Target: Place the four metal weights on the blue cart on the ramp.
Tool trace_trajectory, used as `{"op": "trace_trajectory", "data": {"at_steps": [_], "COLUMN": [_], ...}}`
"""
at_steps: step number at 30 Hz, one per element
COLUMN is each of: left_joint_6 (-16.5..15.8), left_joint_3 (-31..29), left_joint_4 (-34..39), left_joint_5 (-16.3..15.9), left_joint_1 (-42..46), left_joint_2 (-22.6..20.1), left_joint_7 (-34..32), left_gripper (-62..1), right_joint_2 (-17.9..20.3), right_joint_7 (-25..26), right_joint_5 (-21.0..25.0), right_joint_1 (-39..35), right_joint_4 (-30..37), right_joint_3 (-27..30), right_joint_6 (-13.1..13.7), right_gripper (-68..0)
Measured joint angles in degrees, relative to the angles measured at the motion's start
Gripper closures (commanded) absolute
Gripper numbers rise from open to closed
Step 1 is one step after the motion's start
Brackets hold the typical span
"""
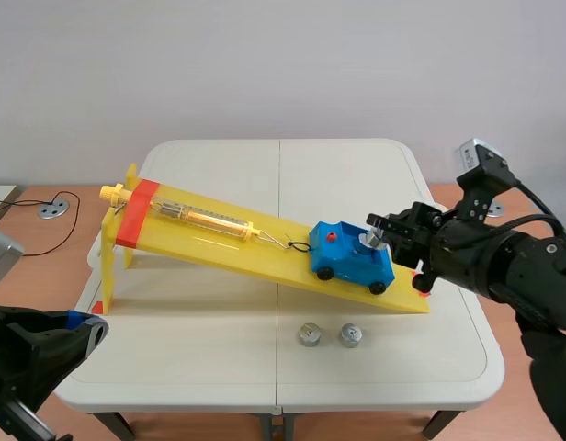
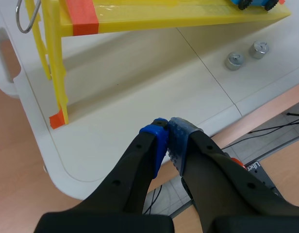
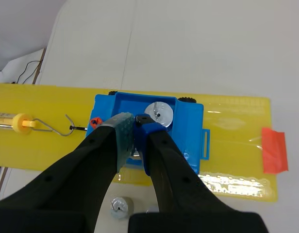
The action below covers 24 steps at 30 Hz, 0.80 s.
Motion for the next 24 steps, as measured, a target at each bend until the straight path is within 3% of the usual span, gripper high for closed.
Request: {"op": "trace_trajectory", "data": {"at_steps": [11, 20, 24], "left_joint_6": [0.0, 0.0, 0.0], "left_joint_3": [0.0, 0.0, 0.0], "left_joint_4": [0.0, 0.0, 0.0], "left_joint_5": [0.0, 0.0, 0.0], "left_joint_1": [0.0, 0.0, 0.0], "left_joint_2": [0.0, 0.0, 0.0], "left_joint_7": [0.0, 0.0, 0.0], "left_gripper": [-3.2, -3.2, -3.1], "right_joint_2": [-0.3, -0.2, -0.2], "right_joint_7": [0.1, 0.2, 0.0], "right_joint_5": [-2.3, -3.8, -3.8], "right_joint_1": [1.9, 1.9, 1.9], "right_joint_4": [-4.9, -5.0, -5.0], "right_joint_3": [-2.3, -2.3, -1.1], "right_joint_6": [-0.2, 0.2, 3.7], "right_gripper": [-0.7, -23.0, -24.7]}}
